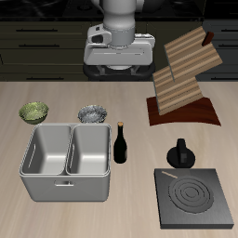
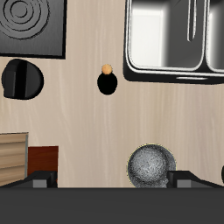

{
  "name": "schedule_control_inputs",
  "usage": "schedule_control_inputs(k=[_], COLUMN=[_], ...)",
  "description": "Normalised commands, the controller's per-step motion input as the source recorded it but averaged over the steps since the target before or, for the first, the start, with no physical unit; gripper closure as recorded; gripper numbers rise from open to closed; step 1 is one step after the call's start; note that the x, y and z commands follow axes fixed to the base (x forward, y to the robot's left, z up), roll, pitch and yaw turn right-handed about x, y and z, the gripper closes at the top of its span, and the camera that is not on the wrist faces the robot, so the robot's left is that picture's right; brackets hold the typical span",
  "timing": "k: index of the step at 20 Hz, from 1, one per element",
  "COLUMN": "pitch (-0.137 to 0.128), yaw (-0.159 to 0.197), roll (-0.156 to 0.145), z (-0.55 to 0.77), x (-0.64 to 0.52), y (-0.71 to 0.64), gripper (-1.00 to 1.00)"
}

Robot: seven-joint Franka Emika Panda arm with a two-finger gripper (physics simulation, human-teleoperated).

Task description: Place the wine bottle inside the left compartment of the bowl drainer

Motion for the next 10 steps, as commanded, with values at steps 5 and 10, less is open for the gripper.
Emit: schedule_control_inputs(k=[5, 10], pitch=[0.042, 0.009], yaw=[-0.026, 0.003], roll=[-0.014, 0.014], z=[-0.14, -0.08], x=[0.35, 0.29], y=[0.02, 0.13], gripper=[-1.00, -1.00])
